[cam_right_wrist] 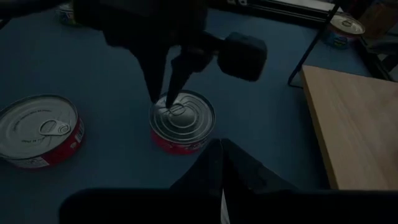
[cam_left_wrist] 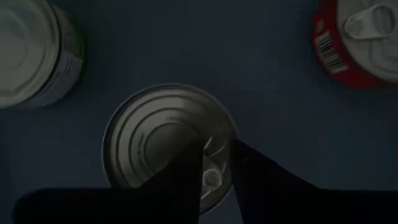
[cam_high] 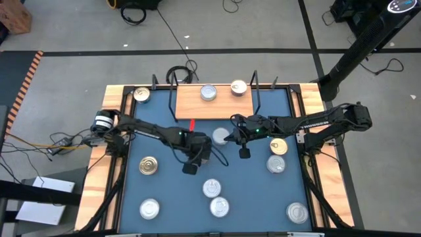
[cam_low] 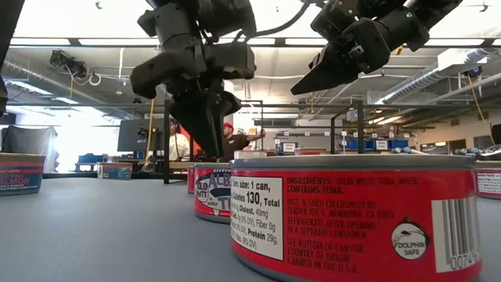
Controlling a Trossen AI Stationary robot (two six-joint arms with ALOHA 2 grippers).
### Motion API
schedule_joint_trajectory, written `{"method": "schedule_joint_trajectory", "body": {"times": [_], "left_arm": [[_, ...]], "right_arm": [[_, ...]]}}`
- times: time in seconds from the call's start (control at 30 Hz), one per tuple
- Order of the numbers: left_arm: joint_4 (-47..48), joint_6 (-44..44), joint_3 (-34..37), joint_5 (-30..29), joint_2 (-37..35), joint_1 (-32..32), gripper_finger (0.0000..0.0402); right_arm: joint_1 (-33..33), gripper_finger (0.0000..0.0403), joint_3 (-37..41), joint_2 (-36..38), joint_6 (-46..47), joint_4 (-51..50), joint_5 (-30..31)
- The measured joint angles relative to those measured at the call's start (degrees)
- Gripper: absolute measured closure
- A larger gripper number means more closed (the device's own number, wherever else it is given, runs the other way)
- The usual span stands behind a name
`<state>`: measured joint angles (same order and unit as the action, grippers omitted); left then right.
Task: Stack canned seafood by type on shelf
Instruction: Put the red tuna can on the shelf
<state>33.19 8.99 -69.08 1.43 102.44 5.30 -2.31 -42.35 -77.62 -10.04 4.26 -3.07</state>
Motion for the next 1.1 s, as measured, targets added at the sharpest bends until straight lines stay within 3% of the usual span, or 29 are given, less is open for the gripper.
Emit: {"method": "schedule_joint_trajectory", "body": {"times": [0.9, 1.1], "left_arm": [[-0.64, -7.03, -0.16, 3.77, 1.86, 1.87, 0.0316], [-0.02, -8.17, -3.31, 5.27, 1.85, 2.87, 0.0316]], "right_arm": [[-0.02, 0.0393, -0.04, -0.01, -0.13, -0.01, 0.00], [-0.02, 0.0393, -0.04, -0.01, -0.13, -0.01, 0.00]]}}
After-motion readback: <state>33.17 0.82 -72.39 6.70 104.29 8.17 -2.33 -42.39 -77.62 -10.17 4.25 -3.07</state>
